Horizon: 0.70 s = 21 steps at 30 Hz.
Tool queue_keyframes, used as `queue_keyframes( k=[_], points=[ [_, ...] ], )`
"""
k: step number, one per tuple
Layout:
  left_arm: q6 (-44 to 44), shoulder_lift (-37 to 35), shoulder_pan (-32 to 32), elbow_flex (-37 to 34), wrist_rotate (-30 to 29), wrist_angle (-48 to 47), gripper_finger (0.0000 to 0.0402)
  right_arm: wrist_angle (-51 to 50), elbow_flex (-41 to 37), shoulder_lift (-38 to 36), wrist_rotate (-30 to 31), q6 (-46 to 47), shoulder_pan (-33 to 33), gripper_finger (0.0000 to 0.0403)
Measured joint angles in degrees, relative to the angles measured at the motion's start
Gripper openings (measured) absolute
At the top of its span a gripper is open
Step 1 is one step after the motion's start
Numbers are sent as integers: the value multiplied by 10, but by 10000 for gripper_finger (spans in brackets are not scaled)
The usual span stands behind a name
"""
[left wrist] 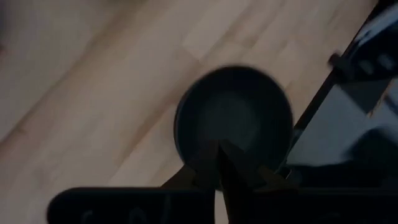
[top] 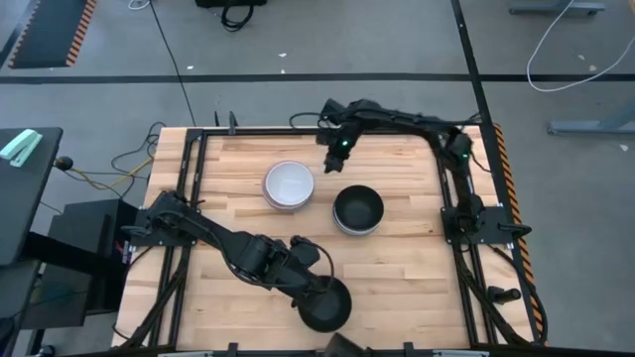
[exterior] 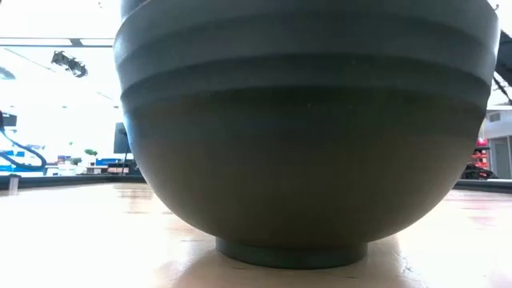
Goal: Nest bowls inside each other
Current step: Stack the bottom stacked bowls on top of the black bowl
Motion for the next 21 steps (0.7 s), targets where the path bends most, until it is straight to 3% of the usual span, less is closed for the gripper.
queue_keyframes(
  k=[8, 16, 21],
  points=[
    [9, 34, 6, 0, 45, -7, 47, -93, 0, -150, 82, -56, 13, 16],
    [53, 74, 37, 0, 146, -4, 52, -136, 0, -286, 115, -59, 36, 40],
    [85, 81, 59, 0, 148, -7, 67, -148, 0, -339, 144, -45, 45, 54]
  ],
)
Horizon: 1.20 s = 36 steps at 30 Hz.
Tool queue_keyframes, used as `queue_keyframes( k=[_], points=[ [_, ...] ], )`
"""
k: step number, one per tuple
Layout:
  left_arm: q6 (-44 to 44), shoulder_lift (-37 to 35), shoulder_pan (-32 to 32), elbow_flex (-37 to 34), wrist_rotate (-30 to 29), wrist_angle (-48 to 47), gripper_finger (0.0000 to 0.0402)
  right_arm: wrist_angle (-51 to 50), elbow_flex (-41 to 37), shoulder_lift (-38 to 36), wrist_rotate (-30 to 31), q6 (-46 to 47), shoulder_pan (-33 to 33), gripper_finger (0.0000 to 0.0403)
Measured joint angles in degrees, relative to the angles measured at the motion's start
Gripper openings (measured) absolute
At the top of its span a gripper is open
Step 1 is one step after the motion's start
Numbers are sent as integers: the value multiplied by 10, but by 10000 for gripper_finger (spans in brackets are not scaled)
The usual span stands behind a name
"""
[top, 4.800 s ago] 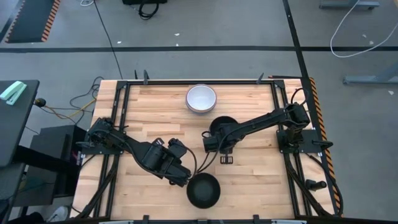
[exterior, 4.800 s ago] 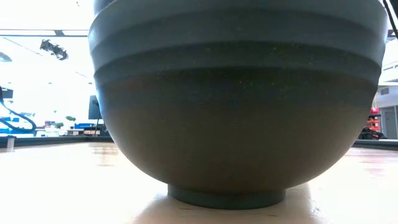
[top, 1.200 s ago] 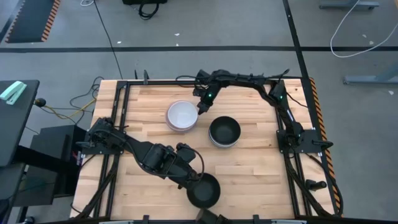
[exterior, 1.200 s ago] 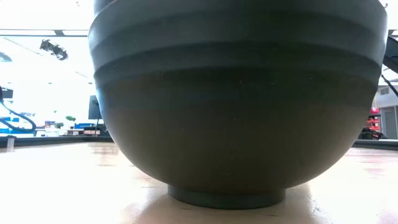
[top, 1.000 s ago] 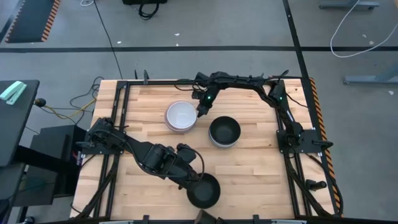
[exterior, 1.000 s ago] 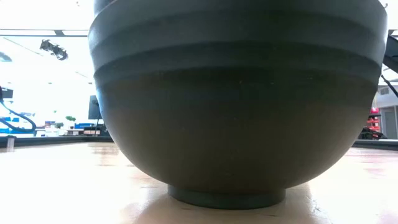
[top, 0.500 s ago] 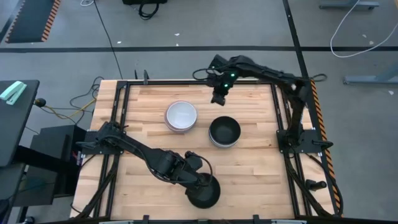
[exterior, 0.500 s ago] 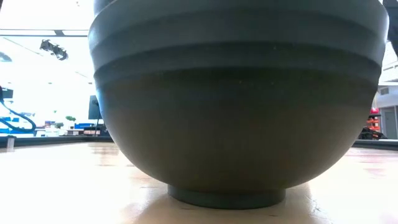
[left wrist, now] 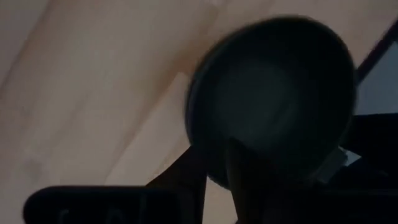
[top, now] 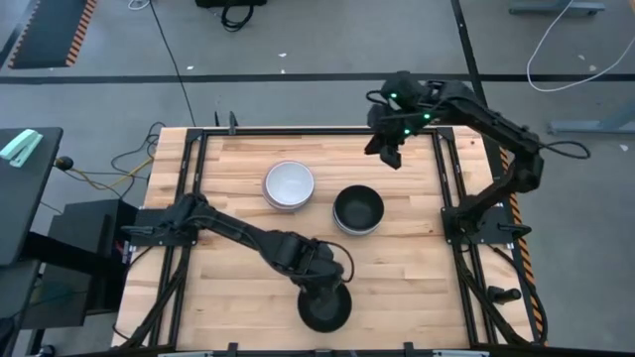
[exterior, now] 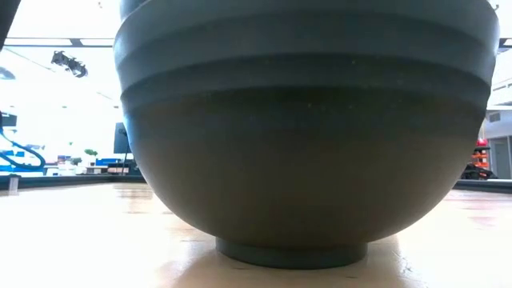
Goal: Nest bowls inside each other
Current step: Stack the bottom stacked bowls on top of the black bowl
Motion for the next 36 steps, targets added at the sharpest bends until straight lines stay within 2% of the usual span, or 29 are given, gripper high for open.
queue_keyframes(
  k=[11, 23, 30, 36],
  points=[
    [42, 29, 31, 0, 31, 17, 102, -42, 0, -28, 22, 8, 30, 71],
    [50, 46, 31, 0, 53, 26, 102, -41, 0, -29, 25, 12, 39, 72],
    [64, 81, 34, 0, 76, 29, 99, -41, 0, -29, 24, 18, 39, 72],
    [62, 77, 40, 0, 76, 31, 98, -40, 0, -29, 24, 18, 39, 72]
  ],
)
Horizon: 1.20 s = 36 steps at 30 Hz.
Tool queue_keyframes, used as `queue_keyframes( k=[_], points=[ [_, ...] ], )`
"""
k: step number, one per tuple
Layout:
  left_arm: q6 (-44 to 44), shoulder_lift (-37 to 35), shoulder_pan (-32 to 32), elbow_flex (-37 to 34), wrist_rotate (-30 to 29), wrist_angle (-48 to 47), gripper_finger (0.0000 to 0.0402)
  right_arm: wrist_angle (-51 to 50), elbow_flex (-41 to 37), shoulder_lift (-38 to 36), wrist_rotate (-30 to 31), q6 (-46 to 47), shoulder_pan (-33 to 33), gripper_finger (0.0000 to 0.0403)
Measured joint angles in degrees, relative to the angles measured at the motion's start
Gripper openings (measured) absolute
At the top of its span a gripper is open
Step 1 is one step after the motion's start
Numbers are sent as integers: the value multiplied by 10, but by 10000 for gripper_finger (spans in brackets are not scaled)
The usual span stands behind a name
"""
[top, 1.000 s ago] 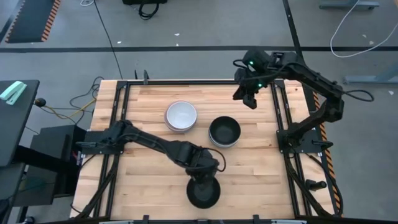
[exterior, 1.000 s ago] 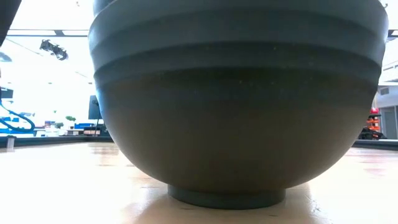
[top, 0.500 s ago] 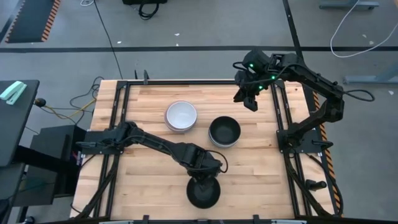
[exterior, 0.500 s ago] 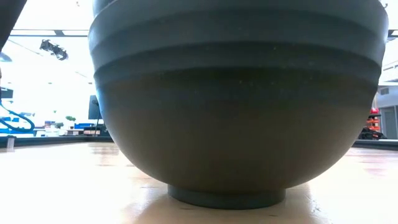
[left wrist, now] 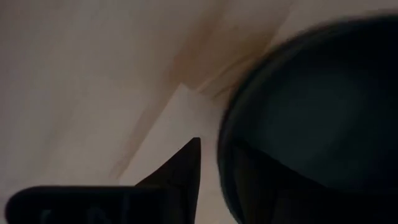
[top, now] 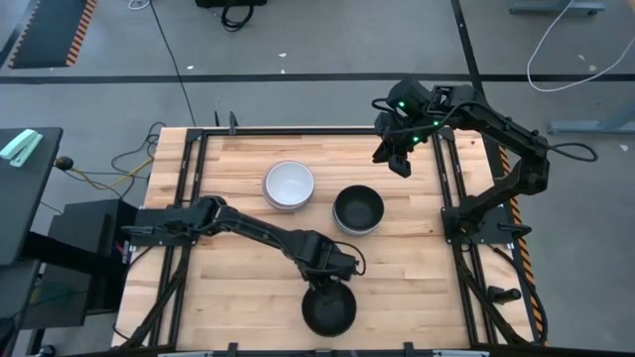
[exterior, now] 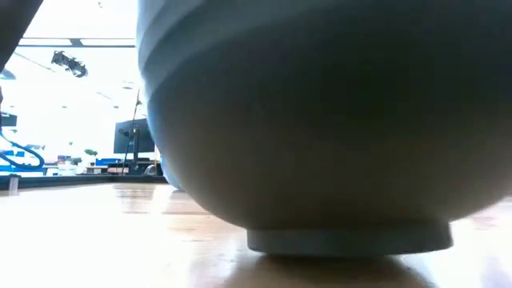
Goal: Nest bowls inside each other
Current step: Stack the bottom stacked bowls on top of the black bowl
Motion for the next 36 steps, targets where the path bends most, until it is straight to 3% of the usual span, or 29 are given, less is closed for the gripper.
queue_keyframes(
  k=[21, 28, 36],
  points=[
    [17, 1, 1, -1, 24, 42, 95, 0, 0, 0, 0, -2, 0, 71],
    [5, 4, 4, -50, 57, 115, 85, 0, 0, 0, 0, -2, 0, 71],
    [3, 4, 3, -55, 60, 122, 92, 0, 0, 0, 0, 0, 0, 71]
  ],
)
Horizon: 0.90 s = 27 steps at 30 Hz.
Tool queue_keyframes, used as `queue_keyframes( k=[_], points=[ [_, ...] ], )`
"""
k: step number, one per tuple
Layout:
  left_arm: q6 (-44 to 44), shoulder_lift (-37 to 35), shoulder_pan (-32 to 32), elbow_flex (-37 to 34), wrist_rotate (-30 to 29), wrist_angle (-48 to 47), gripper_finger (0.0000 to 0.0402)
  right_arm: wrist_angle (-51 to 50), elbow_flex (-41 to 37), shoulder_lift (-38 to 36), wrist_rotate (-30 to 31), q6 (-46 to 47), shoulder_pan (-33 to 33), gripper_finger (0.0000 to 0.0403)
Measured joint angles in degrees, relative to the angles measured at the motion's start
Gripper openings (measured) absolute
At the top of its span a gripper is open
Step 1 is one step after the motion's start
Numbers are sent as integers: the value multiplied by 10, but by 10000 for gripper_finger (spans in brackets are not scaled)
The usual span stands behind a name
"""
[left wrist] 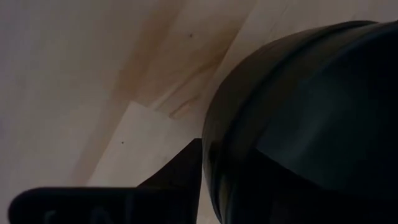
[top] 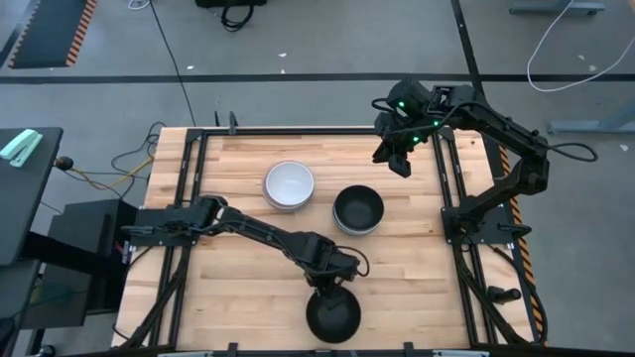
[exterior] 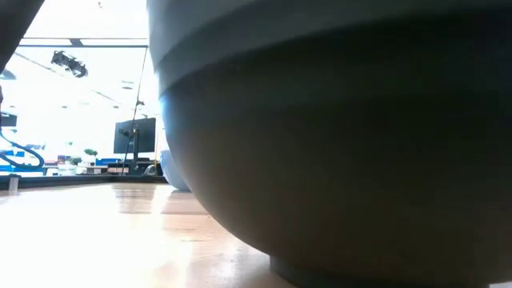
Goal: Nest bowls inside each other
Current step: Stack the bottom stacked bowls on top of the black bowl
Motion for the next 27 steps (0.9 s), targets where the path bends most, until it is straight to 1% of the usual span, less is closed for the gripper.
queue_keyframes(
  k=[4, 7, 10, 14, 15, 19, 27],
  points=[
    [4, 0, 0, 0, 0, 0, 92, 0, 0, 0, 0, 0, 0, 71],
    [4, 0, 0, 0, -2, 0, 84, 0, 0, 0, 0, 0, 0, 71],
    [4, 0, 0, 0, -7, -1, 65, 0, 0, 0, 0, 0, 0, 71],
    [0, 7, 0, 0, -10, 4, 27, 0, 0, 0, 0, 0, 0, 71],
    [0, 7, 0, 0, -11, 4, 23, 0, 0, 0, 0, 0, 0, 71],
    [1, 12, 1, 0, -9, 15, 23, 0, 0, 0, 0, 0, 0, 71],
    [10, 5, 14, 1, -14, 2, 23, 0, 0, 0, 0, 0, 0, 71]
  ],
)
